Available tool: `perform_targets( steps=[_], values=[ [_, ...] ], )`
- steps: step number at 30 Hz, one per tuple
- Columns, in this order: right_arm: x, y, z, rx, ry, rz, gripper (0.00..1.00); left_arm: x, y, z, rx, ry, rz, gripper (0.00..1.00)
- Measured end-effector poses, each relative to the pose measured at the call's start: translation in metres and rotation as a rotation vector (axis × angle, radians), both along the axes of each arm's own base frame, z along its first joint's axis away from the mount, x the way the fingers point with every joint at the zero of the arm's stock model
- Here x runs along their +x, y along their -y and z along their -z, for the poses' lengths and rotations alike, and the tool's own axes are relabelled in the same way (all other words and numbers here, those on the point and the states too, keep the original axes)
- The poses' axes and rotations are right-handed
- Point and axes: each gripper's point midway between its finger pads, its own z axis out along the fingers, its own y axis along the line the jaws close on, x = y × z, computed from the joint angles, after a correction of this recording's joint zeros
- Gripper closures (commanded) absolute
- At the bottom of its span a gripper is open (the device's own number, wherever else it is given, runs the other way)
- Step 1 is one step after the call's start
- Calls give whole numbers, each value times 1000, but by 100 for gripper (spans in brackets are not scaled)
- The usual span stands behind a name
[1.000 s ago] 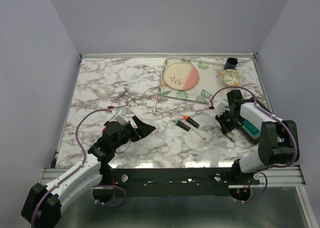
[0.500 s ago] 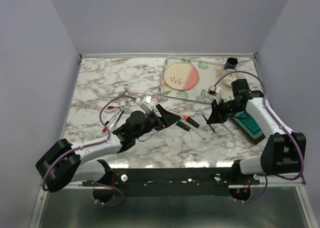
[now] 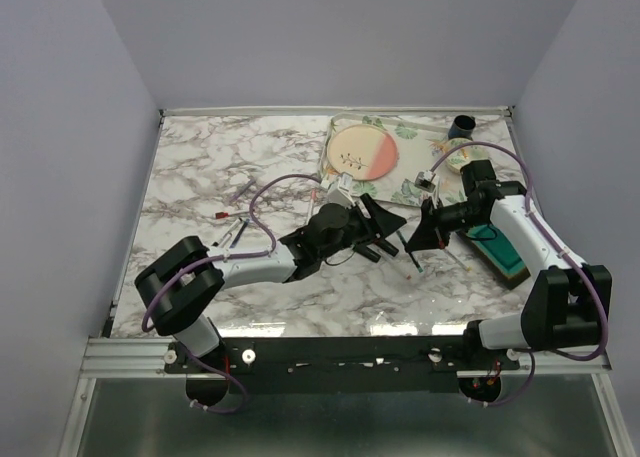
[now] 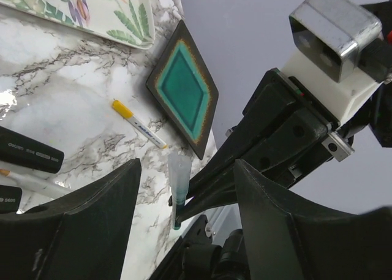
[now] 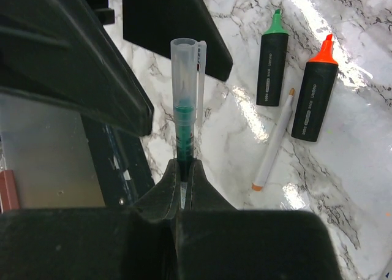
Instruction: Open the pen caps
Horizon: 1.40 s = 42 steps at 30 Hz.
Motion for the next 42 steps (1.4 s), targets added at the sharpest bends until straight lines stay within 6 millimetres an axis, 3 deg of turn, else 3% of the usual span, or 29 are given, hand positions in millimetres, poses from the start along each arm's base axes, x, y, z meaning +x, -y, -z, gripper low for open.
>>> perform_targets(
  steps=[2, 6, 12, 15, 19, 22, 24, 27, 28, 30, 31, 34, 42],
  values=[
    [0, 0, -1, 2, -1, 1, 99, -3, 6, 2, 15, -1, 6, 39],
    [-1, -1, -3, 7, 2, 3, 99, -9, 19, 6, 48, 0, 19, 67],
    [-1, -1, -6, 11, 13, 6, 99, -9, 21, 15, 84, 1, 8, 92],
    [-1, -1, -7, 12, 16, 5, 99, -8, 21, 14, 86, 6, 0, 99],
    [-1, -2, -7, 14, 21, -1, 65, -8, 21, 14, 87, 11, -3, 100],
    [-3, -5, -8, 22, 16, -10, 55, -8, 21, 13, 83, 14, -3, 100],
    [-5, -8, -8, 24, 16, -23, 55, -8, 22, 10, 71, 17, -3, 100],
    [-9, -14, -8, 24, 10, -44, 81, -6, 23, 5, 52, 23, -5, 100],
    [-9, -15, -8, 20, 9, -46, 97, -7, 23, 4, 48, 25, -5, 97],
    [-7, -15, -5, 1, 18, -42, 100, -7, 24, 3, 40, 27, -4, 84],
    [-5, -13, -4, -9, 16, -33, 99, -6, 24, 2, 38, 30, -5, 72],
    [-4, -13, -4, -15, 11, -23, 99, -6, 24, 2, 41, 31, -8, 63],
    [-6, -16, -5, -10, 17, -39, 99, -3, 24, 5, 44, 23, -22, 64]
  ],
)
